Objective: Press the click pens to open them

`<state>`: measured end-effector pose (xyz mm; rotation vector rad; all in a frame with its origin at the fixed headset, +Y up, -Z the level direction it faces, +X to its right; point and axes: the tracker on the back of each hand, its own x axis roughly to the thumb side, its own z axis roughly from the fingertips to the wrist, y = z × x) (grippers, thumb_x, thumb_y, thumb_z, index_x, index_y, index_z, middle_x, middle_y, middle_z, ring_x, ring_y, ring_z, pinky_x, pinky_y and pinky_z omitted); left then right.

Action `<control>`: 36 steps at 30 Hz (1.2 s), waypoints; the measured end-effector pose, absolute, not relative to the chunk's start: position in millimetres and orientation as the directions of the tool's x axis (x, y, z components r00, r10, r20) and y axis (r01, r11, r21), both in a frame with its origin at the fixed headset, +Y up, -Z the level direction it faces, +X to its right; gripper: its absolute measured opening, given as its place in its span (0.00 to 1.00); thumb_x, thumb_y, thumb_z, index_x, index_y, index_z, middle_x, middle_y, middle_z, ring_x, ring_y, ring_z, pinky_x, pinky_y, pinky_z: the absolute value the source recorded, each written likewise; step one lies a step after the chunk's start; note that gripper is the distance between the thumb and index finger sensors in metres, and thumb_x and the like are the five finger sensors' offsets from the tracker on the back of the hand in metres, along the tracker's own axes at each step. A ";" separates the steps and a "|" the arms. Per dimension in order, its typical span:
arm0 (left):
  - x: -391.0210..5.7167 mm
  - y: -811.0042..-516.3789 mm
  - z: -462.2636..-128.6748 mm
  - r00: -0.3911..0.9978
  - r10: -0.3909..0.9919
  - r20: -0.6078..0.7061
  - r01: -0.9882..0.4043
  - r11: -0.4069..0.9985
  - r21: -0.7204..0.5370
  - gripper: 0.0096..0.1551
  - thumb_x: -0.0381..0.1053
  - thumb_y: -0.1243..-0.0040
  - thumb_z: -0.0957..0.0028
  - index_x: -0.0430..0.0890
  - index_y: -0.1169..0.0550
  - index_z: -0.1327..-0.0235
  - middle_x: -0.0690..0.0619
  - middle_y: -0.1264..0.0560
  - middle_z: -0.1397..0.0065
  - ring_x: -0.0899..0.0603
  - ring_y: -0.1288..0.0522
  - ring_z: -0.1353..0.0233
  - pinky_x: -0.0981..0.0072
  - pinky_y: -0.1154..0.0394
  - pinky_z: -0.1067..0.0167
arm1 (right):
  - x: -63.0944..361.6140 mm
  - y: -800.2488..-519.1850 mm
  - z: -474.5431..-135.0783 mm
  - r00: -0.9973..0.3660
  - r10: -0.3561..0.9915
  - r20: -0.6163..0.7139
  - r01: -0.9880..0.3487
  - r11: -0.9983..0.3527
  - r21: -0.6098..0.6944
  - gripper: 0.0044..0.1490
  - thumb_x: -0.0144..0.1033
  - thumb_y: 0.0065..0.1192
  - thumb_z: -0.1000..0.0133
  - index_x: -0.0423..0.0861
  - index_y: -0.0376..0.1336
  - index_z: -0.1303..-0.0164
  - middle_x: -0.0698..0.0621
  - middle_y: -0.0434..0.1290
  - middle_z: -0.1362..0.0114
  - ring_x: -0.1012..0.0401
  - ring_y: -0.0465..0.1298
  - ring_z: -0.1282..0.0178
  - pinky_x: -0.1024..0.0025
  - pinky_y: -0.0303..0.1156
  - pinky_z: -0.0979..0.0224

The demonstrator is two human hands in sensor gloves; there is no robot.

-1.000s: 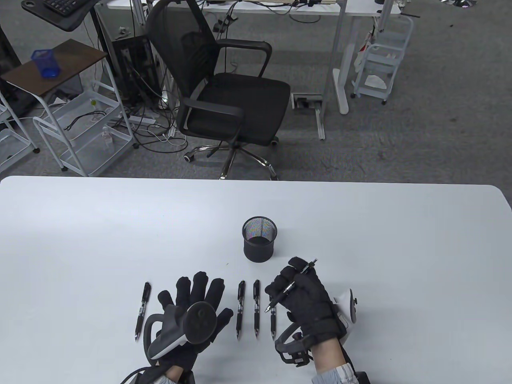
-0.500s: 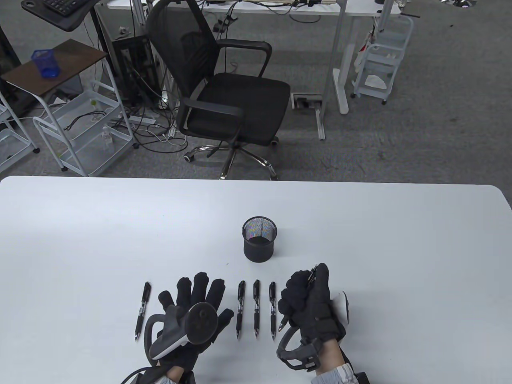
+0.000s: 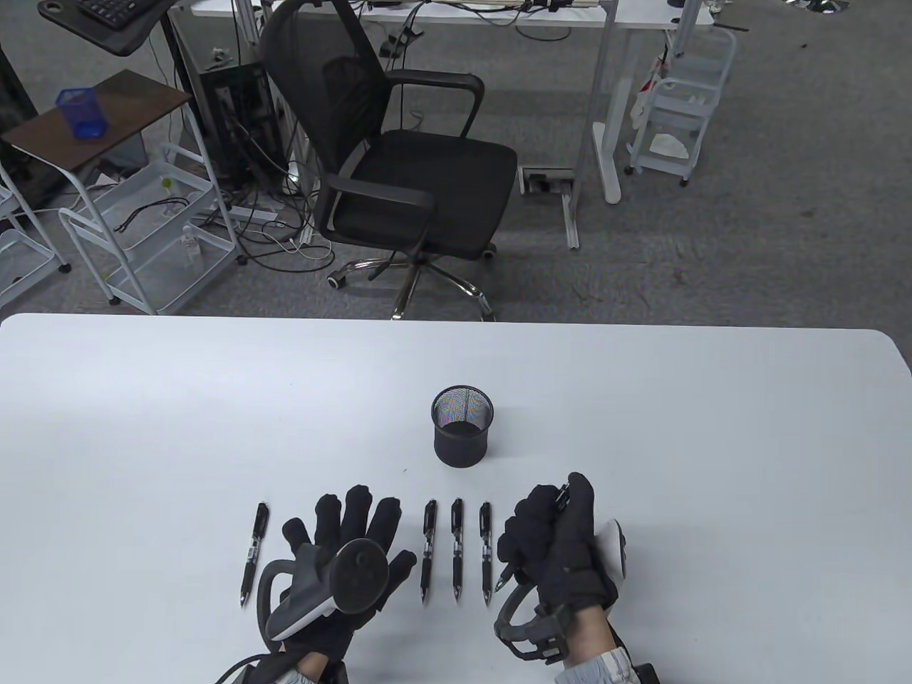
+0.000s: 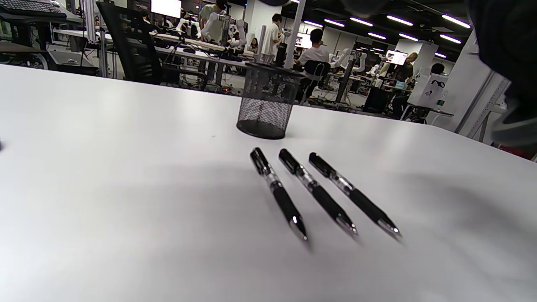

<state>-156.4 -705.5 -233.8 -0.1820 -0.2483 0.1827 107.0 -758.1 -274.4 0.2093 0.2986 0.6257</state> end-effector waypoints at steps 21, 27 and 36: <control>-156.9 -704.5 -233.3 0.952 0.204 0.227 -0.160 0.967 -0.199 0.41 0.66 0.62 0.25 0.49 0.51 0.05 0.34 0.58 0.06 0.17 0.58 0.14 0.12 0.62 0.32 | 105.5 -759.1 -273.6 0.763 0.604 -0.232 -0.548 0.794 0.263 0.38 0.64 0.18 0.29 0.49 0.63 0.51 0.60 0.73 0.58 0.65 0.74 0.67 0.67 0.78 0.48; -157.5 -704.2 -233.6 0.952 0.205 0.225 -0.161 0.966 -0.200 0.41 0.67 0.62 0.25 0.49 0.50 0.05 0.34 0.59 0.06 0.17 0.58 0.14 0.12 0.62 0.32 | 104.7 -758.1 -275.3 0.773 0.595 -0.218 -0.530 0.796 0.291 0.38 0.64 0.18 0.28 0.48 0.62 0.46 0.58 0.73 0.54 0.64 0.74 0.64 0.65 0.77 0.45; -158.1 -704.3 -233.9 0.952 0.206 0.224 -0.162 0.966 -0.202 0.41 0.66 0.62 0.25 0.49 0.50 0.05 0.34 0.58 0.06 0.17 0.58 0.14 0.13 0.62 0.32 | 107.9 -741.1 -278.3 0.687 0.721 -0.089 -0.663 0.672 0.329 0.39 0.41 0.24 0.24 0.28 0.23 0.21 0.35 0.46 0.23 0.42 0.59 0.30 0.36 0.53 0.21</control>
